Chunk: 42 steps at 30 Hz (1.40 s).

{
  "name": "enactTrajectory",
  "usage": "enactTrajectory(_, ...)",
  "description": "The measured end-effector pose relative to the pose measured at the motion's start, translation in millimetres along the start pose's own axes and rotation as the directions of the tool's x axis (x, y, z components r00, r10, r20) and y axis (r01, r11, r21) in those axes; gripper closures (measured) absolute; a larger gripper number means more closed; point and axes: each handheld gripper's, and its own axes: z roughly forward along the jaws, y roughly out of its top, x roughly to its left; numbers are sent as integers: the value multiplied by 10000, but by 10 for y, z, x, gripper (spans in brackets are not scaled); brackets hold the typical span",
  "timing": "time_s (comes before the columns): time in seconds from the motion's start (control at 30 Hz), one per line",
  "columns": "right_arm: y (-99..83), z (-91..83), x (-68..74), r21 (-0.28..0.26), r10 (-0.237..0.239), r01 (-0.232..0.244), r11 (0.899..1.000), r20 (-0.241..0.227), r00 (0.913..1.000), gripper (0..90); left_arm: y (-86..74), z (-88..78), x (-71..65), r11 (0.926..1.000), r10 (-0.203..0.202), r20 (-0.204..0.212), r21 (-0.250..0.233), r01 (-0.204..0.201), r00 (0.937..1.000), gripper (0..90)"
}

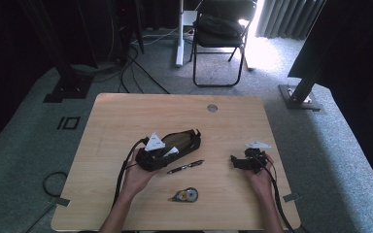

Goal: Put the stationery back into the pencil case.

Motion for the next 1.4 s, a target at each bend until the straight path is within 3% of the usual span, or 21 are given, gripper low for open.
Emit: enactTrajectory(1.4,0,0,0,-4,-8,8,10000,1,10000,131,89,41,215,10000,-75,-369,-10,75,9993,712)
